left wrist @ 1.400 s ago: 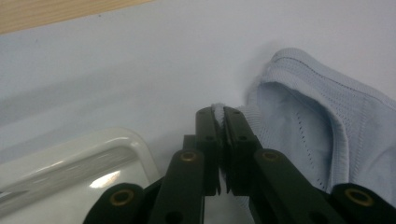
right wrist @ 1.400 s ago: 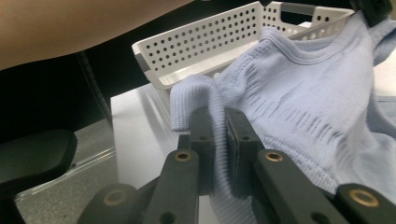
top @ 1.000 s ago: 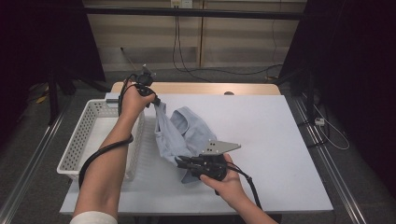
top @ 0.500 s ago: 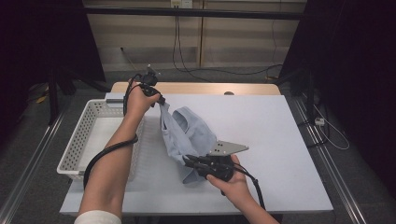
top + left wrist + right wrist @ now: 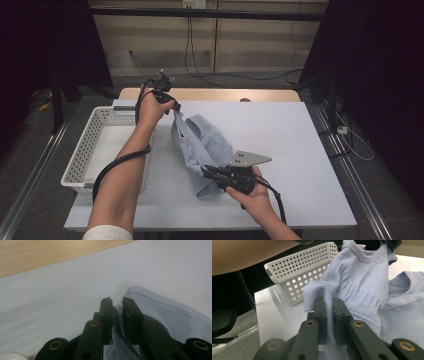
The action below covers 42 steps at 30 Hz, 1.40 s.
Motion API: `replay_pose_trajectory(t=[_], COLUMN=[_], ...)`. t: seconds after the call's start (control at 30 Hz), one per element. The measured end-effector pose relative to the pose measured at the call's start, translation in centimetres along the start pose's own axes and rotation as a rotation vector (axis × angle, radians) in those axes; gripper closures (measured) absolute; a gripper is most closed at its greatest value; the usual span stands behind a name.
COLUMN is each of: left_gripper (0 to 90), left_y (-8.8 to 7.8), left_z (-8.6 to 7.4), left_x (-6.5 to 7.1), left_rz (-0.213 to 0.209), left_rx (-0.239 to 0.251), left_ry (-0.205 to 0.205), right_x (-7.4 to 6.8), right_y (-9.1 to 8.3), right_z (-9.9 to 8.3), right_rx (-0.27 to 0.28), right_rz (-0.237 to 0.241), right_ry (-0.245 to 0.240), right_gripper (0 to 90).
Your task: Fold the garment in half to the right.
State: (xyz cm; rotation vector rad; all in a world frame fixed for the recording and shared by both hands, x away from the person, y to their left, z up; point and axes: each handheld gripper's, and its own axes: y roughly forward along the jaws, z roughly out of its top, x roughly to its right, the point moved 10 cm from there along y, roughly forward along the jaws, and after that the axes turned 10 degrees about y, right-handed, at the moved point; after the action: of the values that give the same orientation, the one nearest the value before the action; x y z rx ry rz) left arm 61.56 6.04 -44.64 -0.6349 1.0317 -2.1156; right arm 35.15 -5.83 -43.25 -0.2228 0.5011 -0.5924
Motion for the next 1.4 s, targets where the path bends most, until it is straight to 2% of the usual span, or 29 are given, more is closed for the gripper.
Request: replay_pose_trajectory(t=[0.17, 0.43, 0.77, 1.23, 1.4], left_gripper=[74.8, 58.1, 50.9, 36.6, 35.1], left_y=[0.1, 0.2, -0.4, -1.7, -2.1], left_z=[0.3, 1.1, 1.4, 2.2, 2.1], left_x=[0.2, 0.8, 0.8, 1.2, 1.4], left_rz=[-0.014, -0.042, -0.04, -0.027, -0.022], left_rx=[0.029, 0.086, 0.104, 0.126, 0.124], left_ry=[0.004, -0.005, -0.009, 0.012, 0.022], right_x=[0.1, 0.4, 1.4, 3.4, 3.8], right_y=[-0.2, -0.4, -0.9, -1.8, -2.0], right_z=[-0.1, -0.3, -0.4, -0.4, -0.7], right_rx=[-0.005, -0.016, -0.018, -0.012, -0.009], right_rz=[-0.009, -0.017, -0.048, -0.107, -0.116], right_ry=[-0.011, -0.013, -0.004, 0.027, 0.034], right_gripper=[83.6, 83.6, 83.7, 83.6, 83.7])
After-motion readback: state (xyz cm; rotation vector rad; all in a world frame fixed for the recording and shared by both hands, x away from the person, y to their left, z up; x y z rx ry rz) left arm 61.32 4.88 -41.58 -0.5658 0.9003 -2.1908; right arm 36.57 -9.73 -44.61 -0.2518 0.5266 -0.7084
